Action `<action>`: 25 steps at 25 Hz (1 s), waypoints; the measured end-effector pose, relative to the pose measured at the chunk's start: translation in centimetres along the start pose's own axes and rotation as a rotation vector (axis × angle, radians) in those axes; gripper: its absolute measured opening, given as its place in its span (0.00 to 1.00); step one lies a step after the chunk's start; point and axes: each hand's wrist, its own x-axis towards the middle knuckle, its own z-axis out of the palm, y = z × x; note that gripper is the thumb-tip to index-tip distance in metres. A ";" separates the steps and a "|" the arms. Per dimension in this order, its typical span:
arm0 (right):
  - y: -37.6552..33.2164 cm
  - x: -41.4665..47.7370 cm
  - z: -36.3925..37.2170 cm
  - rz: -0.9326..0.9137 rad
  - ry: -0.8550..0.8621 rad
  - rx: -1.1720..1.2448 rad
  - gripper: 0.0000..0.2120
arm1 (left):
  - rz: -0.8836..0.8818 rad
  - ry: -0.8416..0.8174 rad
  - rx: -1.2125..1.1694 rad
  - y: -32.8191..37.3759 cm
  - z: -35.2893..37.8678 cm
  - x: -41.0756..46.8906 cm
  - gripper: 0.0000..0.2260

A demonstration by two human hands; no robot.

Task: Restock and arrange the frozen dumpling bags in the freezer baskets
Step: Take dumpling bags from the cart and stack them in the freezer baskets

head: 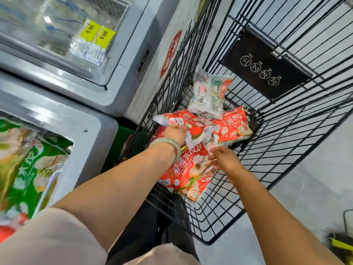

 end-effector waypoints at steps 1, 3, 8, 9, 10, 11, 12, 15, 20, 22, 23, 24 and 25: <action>-0.4 -0.6 -0.4 -0.016 0.024 0.002 0.08 | 0.083 0.019 0.096 0.4 0.0 -1.2 0.11; -1.2 -1.6 -1.3 -0.076 0.102 -0.033 0.08 | 0.222 0.003 0.130 1.3 -0.2 -3.8 0.09; -2.7 -4.5 -3.6 -0.115 0.223 -0.117 0.14 | 0.319 -0.121 0.128 4.5 -3.0 -9.9 0.08; -3.0 -5.2 -4.0 -0.125 0.224 -0.116 0.17 | 0.328 -0.147 0.145 5.0 -3.9 -11.2 0.08; -3.4 -5.9 -4.2 -0.140 0.217 -0.094 0.20 | 0.334 -0.167 0.148 5.3 -4.9 -12.4 0.08; -3.9 -6.6 -4.4 -0.155 0.207 -0.053 0.23 | 0.341 -0.188 0.129 5.5 -5.9 -13.5 0.09; -4.5 -7.5 -4.4 -0.155 0.190 0.002 0.26 | 0.340 -0.217 0.071 5.5 -7.0 -14.6 0.09; -6.6 -10.0 -3.8 -0.111 0.023 0.236 0.28 | 0.320 -0.240 -0.146 4.5 -10.0 -17.5 0.06; -11.3 -14.5 -0.2 -0.219 -0.156 0.366 0.22 | 0.232 -0.185 -0.398 1.5 -16.4 -21.7 0.13; -13.7 -16.9 2.5 -0.306 -0.169 0.265 0.18 | 0.198 -0.181 -0.505 -0.4 -19.7 -23.3 0.19; -14.9 -18.1 4.4 -0.363 -0.176 0.199 0.18 | 0.201 -0.155 -0.548 -1.5 -21.5 -24.3 0.19; -16.0 -18.9 5.8 -0.419 -0.181 0.143 0.19 | 0.201 -0.133 -0.593 -2.4 -22.9 -24.9 0.17; -16.9 -19.8 7.7 -0.470 -0.192 0.090 0.20 | 0.209 -0.104 -0.650 -3.3 -24.4 -25.7 0.17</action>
